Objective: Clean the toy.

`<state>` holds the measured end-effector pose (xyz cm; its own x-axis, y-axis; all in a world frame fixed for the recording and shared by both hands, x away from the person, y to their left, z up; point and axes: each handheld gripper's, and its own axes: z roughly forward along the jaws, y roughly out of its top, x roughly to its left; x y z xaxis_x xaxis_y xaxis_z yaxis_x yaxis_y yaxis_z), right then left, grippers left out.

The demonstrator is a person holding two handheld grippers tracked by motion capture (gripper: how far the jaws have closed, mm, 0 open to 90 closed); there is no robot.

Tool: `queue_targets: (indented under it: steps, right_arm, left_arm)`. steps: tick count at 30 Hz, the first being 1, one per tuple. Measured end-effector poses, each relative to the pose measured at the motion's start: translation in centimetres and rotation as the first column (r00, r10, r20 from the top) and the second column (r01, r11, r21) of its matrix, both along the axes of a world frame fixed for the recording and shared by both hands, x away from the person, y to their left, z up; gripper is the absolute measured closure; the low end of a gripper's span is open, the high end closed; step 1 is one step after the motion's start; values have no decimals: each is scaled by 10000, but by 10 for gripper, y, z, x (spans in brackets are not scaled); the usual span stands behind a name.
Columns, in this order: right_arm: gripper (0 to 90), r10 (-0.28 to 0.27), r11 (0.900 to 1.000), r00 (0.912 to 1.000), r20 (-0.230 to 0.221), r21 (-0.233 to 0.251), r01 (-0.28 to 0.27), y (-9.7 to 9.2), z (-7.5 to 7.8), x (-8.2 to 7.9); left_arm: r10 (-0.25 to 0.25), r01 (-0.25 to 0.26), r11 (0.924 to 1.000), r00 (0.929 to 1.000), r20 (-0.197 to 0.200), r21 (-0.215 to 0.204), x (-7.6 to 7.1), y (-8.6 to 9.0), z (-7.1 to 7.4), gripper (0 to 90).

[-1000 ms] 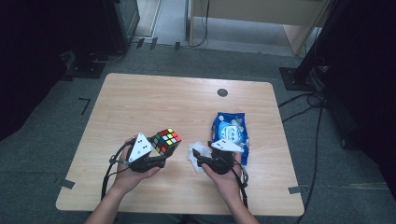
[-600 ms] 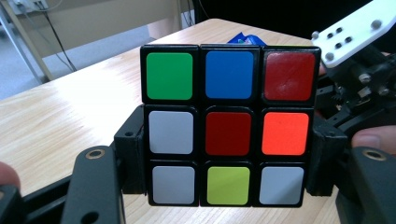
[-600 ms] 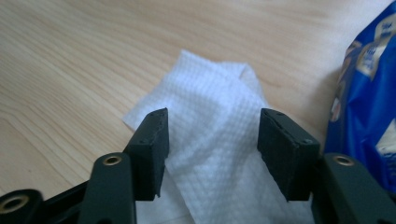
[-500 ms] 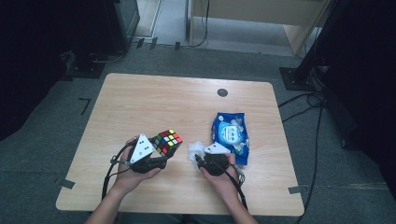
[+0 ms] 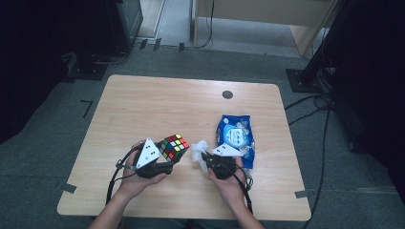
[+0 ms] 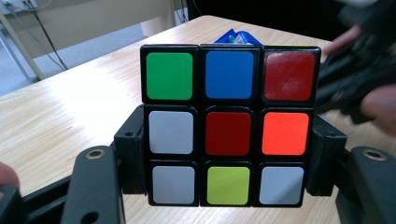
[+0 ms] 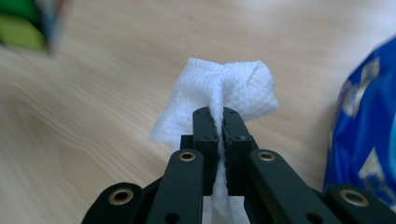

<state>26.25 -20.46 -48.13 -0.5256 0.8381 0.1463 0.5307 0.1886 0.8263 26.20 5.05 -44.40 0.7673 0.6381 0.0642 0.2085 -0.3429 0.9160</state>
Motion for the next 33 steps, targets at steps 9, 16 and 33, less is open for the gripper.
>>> queue_targets:
  steps: [9,16,33]
  right_arm:
    - [878,293,9863,9909,1311,1574,-500,1,57,-25]
    - [877,920,9680,9673,2365,2066,-1426,11,84,-45]
    - [866,1238,9566,9665,2246,2321,-1765,16,72,-38]
  left_arm:
    - [-392,392,9992,9992,45,-40,-4,-8,-3,340]
    - [-860,858,9962,9961,187,129,-11,-16,-4,340]
    - [-1668,1661,9860,9831,759,154,-22,-22,1,340]
